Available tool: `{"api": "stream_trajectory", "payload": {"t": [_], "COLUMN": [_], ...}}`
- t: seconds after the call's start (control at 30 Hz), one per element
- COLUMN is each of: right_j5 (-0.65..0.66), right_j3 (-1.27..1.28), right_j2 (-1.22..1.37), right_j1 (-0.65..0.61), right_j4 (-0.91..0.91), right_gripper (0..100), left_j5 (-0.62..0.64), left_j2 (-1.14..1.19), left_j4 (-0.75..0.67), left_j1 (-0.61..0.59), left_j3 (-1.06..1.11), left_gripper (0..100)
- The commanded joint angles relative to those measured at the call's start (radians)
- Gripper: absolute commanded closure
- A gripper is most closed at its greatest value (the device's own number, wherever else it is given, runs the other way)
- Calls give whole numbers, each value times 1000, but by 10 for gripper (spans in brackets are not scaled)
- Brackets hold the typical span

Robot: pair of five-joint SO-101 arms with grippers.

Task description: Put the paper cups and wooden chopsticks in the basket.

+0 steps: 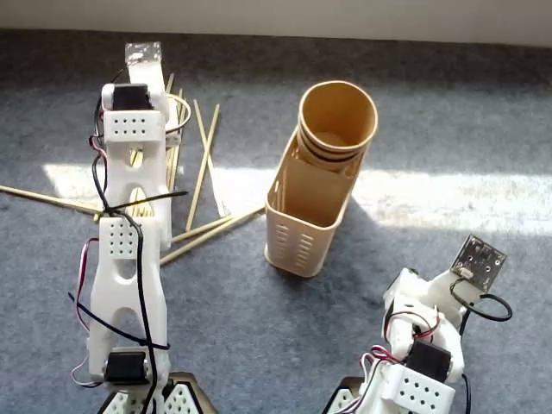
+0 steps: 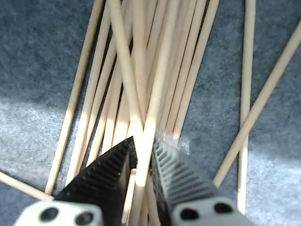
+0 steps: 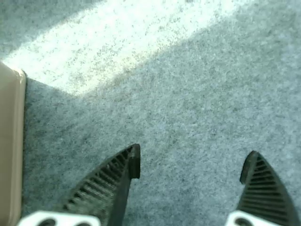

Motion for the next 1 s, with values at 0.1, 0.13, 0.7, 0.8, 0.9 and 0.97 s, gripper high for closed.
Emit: {"api": "stream_trajectory", "payload": {"t": [0.1, 0.13, 0.7, 0.8, 0.9, 0.97], "right_j5": [9, 9, 9, 9, 9, 9], "right_j3": [81, 81, 81, 81, 81, 81], "right_j2": [-12, -12, -12, -12, -12, -12], "right_j1": [-8, -8, -8, -8, -8, -8], "right_j4": [-18, -18, -18, -18, -18, -18], "right_gripper": [670, 670, 670, 670, 670, 670], "left_j5": [-21, -21, 273, 384, 445, 480], "left_j2": [-236, -275, -599, -611, -653, -685], "left_j4": [5, 5, 5, 5, 5, 2], "left_j1": [19, 27, 147, 196, 243, 266], "left_j3": [-51, -50, -48, -53, -53, -53], "left_gripper": [998, 998, 998, 998, 998, 998]}}
